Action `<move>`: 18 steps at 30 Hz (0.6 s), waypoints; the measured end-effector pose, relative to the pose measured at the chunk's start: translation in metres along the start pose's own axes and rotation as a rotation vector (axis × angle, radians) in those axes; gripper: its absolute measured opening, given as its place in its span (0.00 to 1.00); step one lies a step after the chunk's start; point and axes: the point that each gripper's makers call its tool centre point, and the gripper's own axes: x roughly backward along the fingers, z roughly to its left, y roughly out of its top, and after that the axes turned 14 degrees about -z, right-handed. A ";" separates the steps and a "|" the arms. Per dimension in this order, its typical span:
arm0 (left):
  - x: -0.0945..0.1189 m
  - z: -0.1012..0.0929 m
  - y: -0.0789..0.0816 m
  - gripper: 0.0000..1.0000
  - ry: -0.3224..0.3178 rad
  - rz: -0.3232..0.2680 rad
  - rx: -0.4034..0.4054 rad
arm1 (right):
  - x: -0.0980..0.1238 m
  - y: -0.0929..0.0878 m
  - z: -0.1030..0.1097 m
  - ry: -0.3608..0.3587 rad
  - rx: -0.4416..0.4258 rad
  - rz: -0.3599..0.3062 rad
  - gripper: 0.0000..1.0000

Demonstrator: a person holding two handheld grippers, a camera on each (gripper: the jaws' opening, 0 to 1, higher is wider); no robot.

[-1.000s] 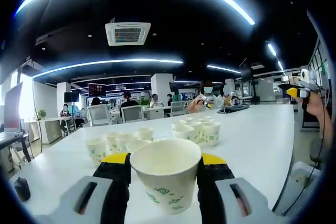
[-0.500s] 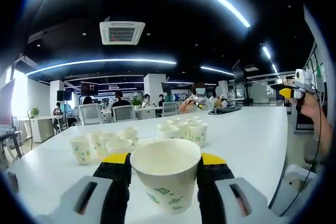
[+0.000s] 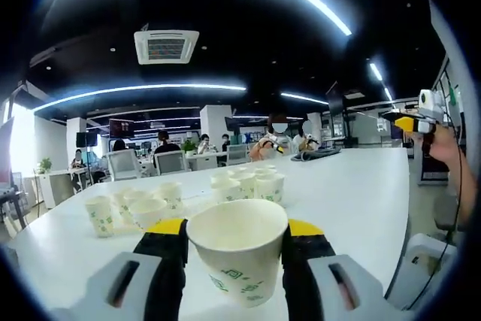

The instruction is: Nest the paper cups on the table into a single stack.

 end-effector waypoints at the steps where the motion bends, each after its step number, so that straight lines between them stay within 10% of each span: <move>1: 0.000 -0.002 0.002 0.53 0.000 -0.006 0.004 | 0.000 -0.001 -0.001 -0.001 -0.003 0.000 0.65; 18: 0.003 -0.014 0.019 0.53 -0.003 -0.040 0.051 | 0.000 -0.001 0.003 0.004 -0.010 -0.001 0.65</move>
